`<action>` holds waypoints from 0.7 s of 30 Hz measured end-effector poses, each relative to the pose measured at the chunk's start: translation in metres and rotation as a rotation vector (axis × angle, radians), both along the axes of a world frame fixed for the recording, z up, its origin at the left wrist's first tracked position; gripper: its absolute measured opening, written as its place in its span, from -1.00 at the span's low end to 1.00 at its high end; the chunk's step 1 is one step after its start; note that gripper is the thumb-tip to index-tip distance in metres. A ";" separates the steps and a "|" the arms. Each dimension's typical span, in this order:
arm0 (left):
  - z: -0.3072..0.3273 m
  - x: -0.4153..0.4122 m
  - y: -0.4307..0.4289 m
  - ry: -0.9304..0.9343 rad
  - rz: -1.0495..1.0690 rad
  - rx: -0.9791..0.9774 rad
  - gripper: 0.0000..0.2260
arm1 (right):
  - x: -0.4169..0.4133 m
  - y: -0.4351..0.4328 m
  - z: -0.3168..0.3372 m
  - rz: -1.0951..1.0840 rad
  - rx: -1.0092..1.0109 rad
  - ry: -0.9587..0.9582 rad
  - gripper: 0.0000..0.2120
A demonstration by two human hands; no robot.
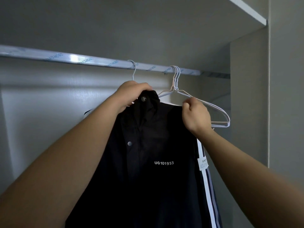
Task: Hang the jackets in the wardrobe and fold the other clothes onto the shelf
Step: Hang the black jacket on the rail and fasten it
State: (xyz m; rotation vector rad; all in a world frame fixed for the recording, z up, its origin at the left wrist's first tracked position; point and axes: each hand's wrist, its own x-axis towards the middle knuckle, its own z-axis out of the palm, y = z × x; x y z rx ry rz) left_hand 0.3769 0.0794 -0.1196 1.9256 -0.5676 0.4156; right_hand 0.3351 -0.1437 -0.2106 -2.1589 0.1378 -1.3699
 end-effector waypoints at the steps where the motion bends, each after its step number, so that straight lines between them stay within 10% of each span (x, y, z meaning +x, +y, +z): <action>1: 0.001 0.002 0.008 -0.030 0.003 -0.041 -0.69 | 0.002 0.007 0.011 -0.006 -0.040 -0.005 -0.73; 6: -0.004 0.032 0.054 -0.269 0.642 -0.127 -0.77 | 0.025 0.046 0.061 0.002 -0.156 0.360 -0.36; 11: -0.009 0.060 0.066 0.027 0.600 0.167 -0.45 | 0.045 0.070 0.093 0.267 0.023 0.547 -0.24; 21: 0.041 0.067 0.069 0.459 0.402 0.379 -0.69 | 0.069 0.058 0.115 0.480 0.233 0.746 -0.88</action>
